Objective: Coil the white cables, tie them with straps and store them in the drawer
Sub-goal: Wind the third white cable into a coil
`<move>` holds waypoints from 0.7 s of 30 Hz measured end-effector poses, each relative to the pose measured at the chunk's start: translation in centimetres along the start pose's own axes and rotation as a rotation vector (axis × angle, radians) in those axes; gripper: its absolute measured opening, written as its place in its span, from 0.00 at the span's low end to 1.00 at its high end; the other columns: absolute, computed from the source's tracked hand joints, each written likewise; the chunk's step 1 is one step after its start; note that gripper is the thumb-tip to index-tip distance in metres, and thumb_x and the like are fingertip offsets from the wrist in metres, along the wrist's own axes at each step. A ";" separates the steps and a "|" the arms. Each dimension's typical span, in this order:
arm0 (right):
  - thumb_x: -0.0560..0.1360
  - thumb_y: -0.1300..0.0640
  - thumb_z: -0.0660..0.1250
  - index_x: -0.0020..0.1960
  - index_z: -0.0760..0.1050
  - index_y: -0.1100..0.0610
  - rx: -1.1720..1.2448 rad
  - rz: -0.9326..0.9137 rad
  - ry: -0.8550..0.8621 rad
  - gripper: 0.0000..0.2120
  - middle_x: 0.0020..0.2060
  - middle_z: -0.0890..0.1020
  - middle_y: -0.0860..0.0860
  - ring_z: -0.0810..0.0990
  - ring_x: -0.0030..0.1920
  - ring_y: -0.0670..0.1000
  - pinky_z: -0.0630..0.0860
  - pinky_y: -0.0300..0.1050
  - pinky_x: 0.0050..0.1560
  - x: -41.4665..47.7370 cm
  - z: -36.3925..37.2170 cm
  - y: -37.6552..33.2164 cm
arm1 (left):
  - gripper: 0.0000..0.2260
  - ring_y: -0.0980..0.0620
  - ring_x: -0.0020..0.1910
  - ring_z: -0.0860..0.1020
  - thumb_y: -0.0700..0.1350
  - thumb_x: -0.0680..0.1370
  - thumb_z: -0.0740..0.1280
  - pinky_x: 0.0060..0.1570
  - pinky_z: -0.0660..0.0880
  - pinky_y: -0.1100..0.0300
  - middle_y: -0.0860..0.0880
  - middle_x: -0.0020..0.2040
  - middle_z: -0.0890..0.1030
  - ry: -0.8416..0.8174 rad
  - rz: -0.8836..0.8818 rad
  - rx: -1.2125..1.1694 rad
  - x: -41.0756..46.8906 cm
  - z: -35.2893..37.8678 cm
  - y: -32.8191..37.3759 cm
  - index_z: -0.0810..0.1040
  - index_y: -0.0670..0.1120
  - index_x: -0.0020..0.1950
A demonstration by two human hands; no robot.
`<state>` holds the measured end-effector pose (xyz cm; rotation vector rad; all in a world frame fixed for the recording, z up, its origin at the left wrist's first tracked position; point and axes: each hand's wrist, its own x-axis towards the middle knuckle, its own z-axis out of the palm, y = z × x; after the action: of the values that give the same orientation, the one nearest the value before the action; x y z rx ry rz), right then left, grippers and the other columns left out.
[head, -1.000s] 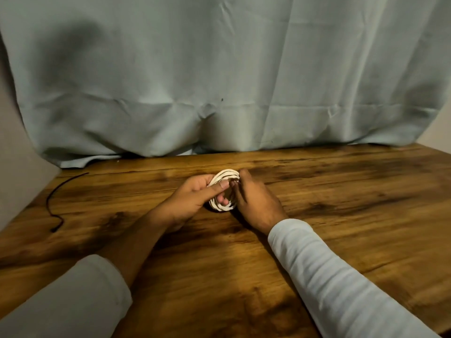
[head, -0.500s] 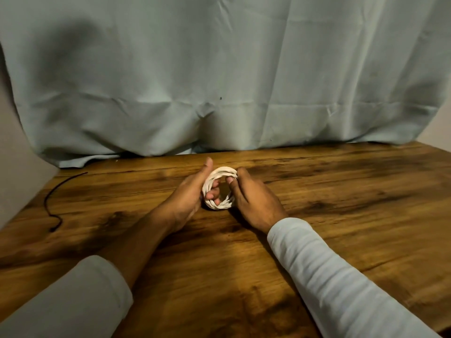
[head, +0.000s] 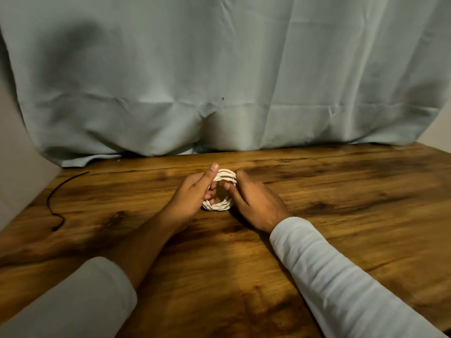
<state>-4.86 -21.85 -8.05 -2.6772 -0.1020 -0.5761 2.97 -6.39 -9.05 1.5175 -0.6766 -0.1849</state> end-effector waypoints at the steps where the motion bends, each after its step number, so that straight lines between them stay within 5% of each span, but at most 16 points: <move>1: 0.86 0.43 0.53 0.52 0.62 0.49 -0.038 0.012 -0.002 0.11 0.47 0.81 0.55 0.79 0.45 0.59 0.67 0.50 0.40 0.1 -0.1 0.0 | 0.21 0.54 0.30 0.69 0.58 0.84 0.59 0.38 0.71 0.55 0.50 0.29 0.69 0.005 0.036 0.038 -0.1 0.0 -0.1 0.73 0.45 0.38; 6: 0.85 0.50 0.55 0.56 0.64 0.53 -0.193 0.017 0.070 0.07 0.49 0.83 0.58 0.82 0.45 0.63 0.68 0.50 0.40 0.3 -0.3 -0.2 | 0.15 0.52 0.41 0.80 0.59 0.85 0.56 0.49 0.76 0.47 0.51 0.39 0.81 0.021 0.330 0.563 -0.4 -0.8 -0.5 0.76 0.52 0.51; 10: 0.82 0.53 0.60 0.58 0.65 0.55 -0.256 -0.010 0.075 0.08 0.55 0.83 0.59 0.82 0.51 0.65 0.65 0.49 0.42 0.3 -0.5 -0.4 | 0.21 0.50 0.57 0.79 0.62 0.84 0.53 0.59 0.74 0.46 0.52 0.58 0.82 0.015 0.428 0.872 -0.2 -1.3 -0.5 0.74 0.51 0.66; 15: 0.84 0.51 0.58 0.57 0.66 0.54 -0.228 -0.033 0.085 0.07 0.52 0.82 0.57 0.82 0.48 0.63 0.66 0.49 0.41 0.3 -0.2 0.0 | 0.17 0.48 0.48 0.77 0.60 0.85 0.52 0.50 0.74 0.47 0.51 0.48 0.79 0.012 0.428 0.939 -0.2 -1.3 -0.4 0.74 0.50 0.54; 21: 0.86 0.45 0.54 0.53 0.61 0.49 -0.062 -0.036 -0.002 0.08 0.46 0.81 0.55 0.77 0.40 0.56 0.72 0.52 0.39 0.3 -0.2 0.5 | 0.15 0.53 0.41 0.79 0.51 0.86 0.59 0.48 0.76 0.46 0.51 0.38 0.81 -0.037 0.300 0.561 -0.3 -0.8 -0.8 0.76 0.48 0.43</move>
<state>-4.62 -22.40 -7.92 -2.7413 -0.1352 -0.5974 3.43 -5.62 -9.83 1.9188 -1.0332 0.2252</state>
